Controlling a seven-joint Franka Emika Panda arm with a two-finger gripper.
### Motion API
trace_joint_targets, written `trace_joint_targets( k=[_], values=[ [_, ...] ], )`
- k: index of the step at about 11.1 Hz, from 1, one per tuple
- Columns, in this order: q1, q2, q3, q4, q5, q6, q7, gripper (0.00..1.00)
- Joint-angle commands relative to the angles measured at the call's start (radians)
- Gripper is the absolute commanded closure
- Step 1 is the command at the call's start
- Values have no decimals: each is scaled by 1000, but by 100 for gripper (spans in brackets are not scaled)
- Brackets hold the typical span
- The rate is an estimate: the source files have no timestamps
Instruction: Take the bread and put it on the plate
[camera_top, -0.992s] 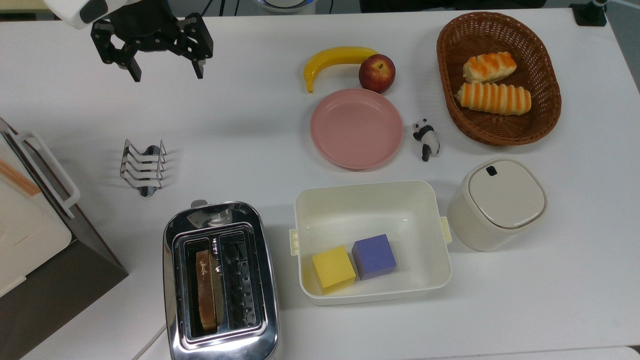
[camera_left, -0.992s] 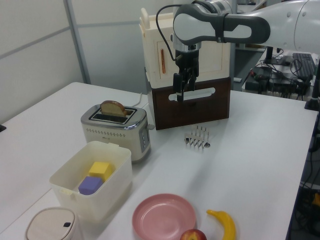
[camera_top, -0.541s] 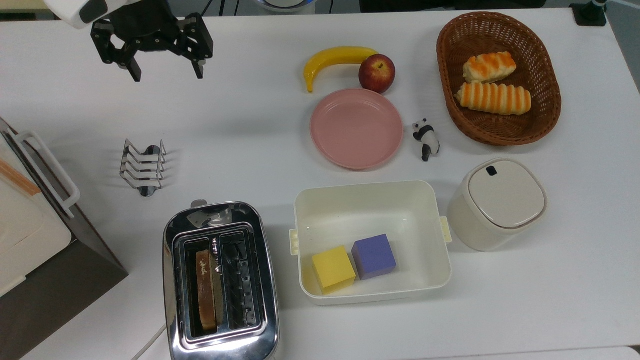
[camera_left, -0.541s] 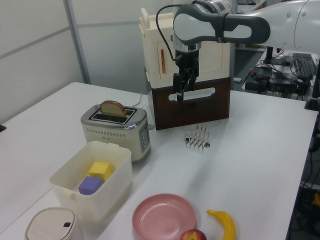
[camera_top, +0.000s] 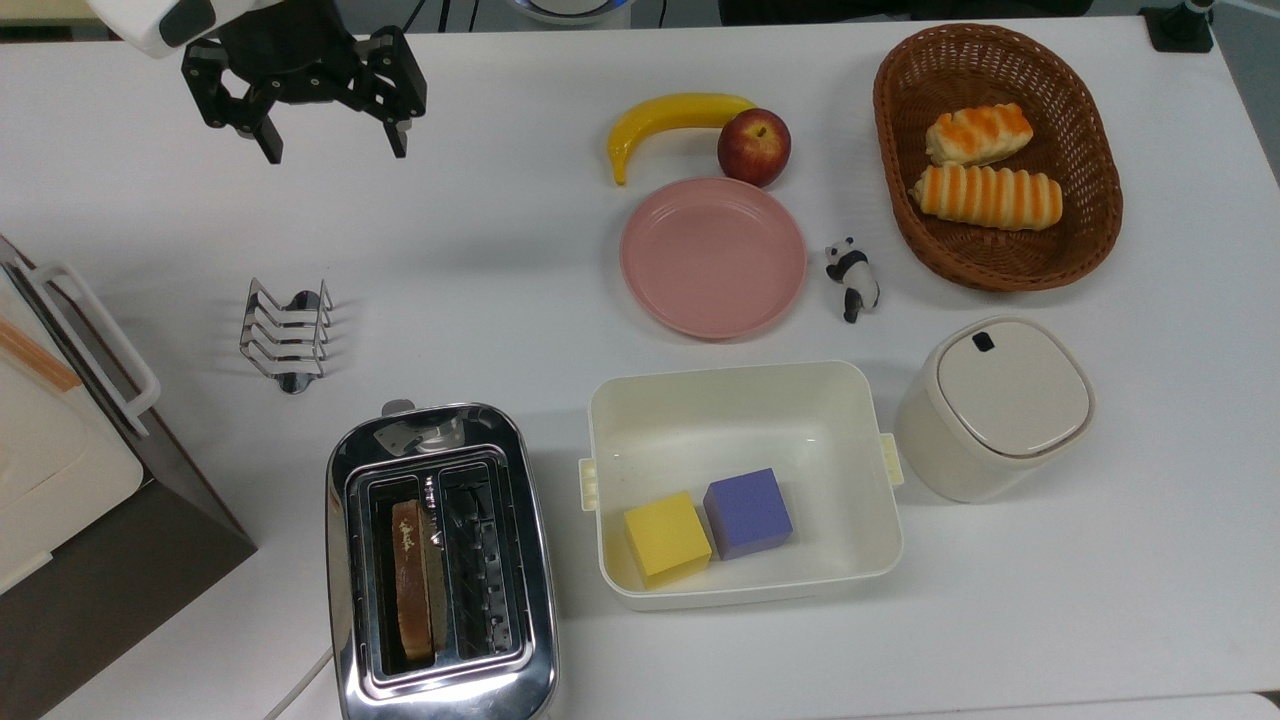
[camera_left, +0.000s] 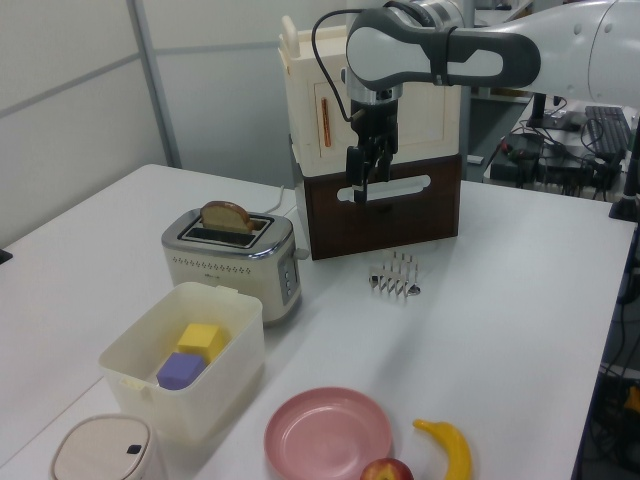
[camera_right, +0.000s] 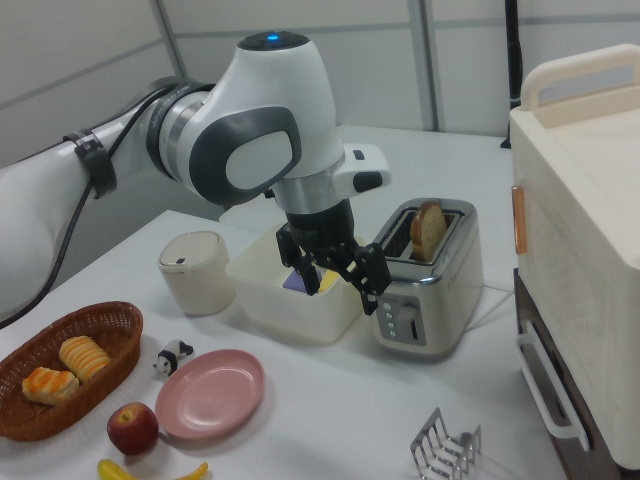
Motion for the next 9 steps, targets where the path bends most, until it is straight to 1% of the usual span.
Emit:
trace_joint_targets(
  k=[1, 4, 7, 9],
  values=[
    [8, -27, -2, -39, -9, 73, 13, 0],
    [8, -19, 9, -39, -4, 104, 26, 0],
    [11, 13, 11, -39, 13, 259, 42, 0],
    [16, 31, 12, -39, 16, 375, 111, 0]
  ],
)
